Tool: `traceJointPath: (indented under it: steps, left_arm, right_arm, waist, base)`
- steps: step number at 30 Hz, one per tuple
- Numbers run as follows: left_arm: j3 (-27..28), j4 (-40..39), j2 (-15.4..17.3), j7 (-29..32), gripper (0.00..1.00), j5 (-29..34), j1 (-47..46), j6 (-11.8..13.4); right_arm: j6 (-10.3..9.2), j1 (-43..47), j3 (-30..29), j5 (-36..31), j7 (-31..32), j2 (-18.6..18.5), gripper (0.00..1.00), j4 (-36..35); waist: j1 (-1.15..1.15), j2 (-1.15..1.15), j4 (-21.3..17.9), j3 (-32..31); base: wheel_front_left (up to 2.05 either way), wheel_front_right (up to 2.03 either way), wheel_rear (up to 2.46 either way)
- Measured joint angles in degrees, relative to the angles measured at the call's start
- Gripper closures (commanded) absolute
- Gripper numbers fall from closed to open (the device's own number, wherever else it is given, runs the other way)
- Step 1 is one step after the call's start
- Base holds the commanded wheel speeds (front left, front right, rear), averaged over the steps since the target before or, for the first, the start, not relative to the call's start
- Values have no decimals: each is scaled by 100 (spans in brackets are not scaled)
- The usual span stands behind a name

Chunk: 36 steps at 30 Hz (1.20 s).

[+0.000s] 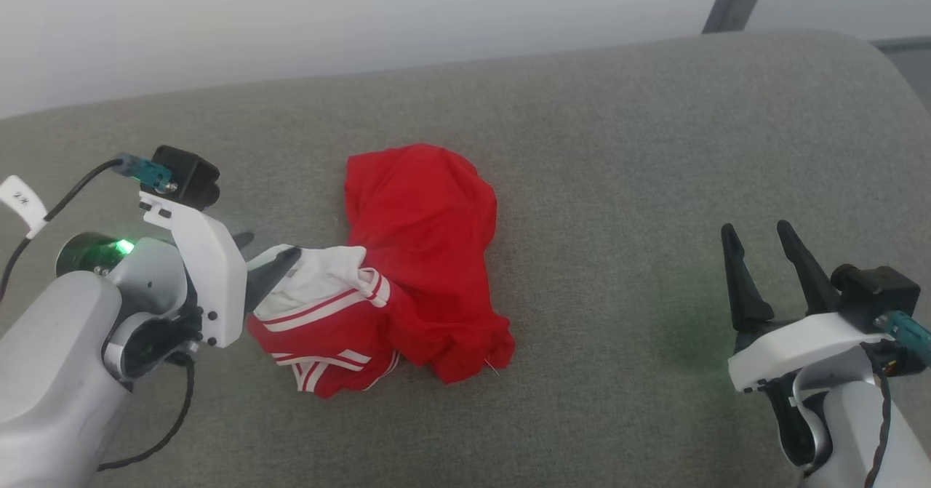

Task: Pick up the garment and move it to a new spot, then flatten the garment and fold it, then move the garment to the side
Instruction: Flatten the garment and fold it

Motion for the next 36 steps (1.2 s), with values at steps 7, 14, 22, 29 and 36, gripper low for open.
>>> traceJointPath:
  steps: [7, 14, 22, 29, 36]
  left_arm:
    - [-242, 557, -76, 747, 0, 7, -231, 212]
    - [-415, 846, -241, 1078, 26, 15, -391, 342]
    - [-288, 1063, -287, 988, 100, -178, -604, 260]
    - [143, 1141, -69, 723, 100, -337, -604, 635]
    - [655, 1298, 479, 516, 100, -580, -59, 1158]
  right_arm:
    - [0, -141, 27, 42, -68, 7, 0, 113]
    - [0, -216, 33, 51, -123, -13, 0, 180]
    - [0, -263, 0, 46, -166, -30, 0, 250]
    - [0, -217, -96, -3, -168, -15, 0, 282]
    - [0, -144, -94, -7, -172, -19, 0, 297]
  waist:
    - [0, 0, -123, 241]
    - [0, 0, -150, 365]
    - [0, 0, -74, 407]
    - [0, 0, 70, 328]
    - [0, 0, 219, 226]
  base:
    - [0, 0, 0]
    - [0, 0, 0]
    - [0, 0, 0]
    - [0, 0, 0]
    - [0, 0, 0]
